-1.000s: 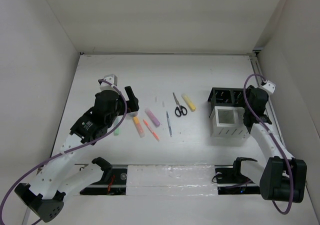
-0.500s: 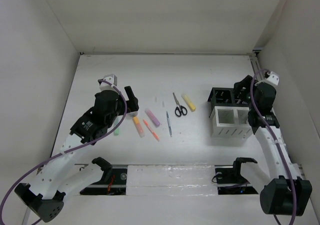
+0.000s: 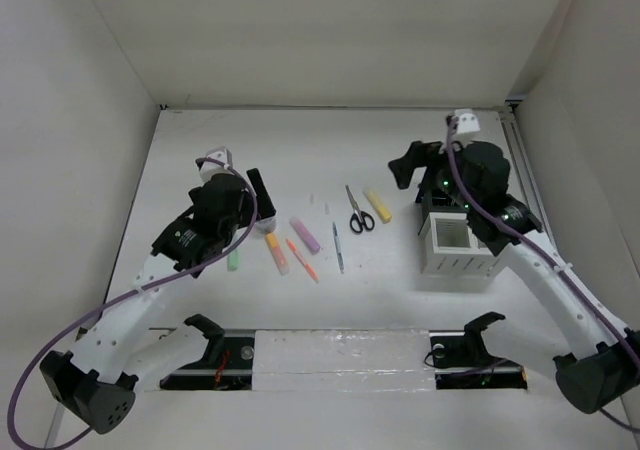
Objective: Sort the stationery into containers
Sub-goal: Pick up the pen from the center of the board.
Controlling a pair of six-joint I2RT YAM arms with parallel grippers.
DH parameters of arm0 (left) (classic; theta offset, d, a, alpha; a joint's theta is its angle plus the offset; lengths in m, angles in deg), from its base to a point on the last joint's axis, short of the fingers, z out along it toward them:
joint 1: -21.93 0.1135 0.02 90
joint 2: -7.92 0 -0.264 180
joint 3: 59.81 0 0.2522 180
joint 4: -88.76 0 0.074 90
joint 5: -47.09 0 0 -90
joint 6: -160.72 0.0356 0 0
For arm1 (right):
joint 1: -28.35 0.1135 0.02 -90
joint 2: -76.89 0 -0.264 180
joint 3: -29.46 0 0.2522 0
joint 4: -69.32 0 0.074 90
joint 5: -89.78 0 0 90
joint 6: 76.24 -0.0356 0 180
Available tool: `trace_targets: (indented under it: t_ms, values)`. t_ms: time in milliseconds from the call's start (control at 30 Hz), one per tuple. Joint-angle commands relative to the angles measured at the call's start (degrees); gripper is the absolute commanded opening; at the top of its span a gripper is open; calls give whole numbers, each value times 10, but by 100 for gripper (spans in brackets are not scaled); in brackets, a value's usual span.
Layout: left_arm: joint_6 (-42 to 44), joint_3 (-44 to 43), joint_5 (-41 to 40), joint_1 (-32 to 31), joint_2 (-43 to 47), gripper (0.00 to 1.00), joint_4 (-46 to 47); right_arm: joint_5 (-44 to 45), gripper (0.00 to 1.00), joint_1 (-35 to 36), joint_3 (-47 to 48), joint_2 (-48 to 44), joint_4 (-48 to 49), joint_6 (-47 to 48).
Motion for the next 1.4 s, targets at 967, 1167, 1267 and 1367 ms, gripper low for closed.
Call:
trace_targets:
  t_ms: [967,1167,1267,1367]
  values:
    - [-38,-101,-84,4,-60,100,-44,196,54,330,29,383,-14,-96]
    - [-27,-95,-84,4,-38,100,-39,222,48,330,48,425,-32,-102]
    - [-27,-83,-84,4,-38,100,-32,222,45,330,54,438,-32,-107]
    - [-22,-83,-84,4,-38,100,-32,222,40,330,59,456,-32,-113]
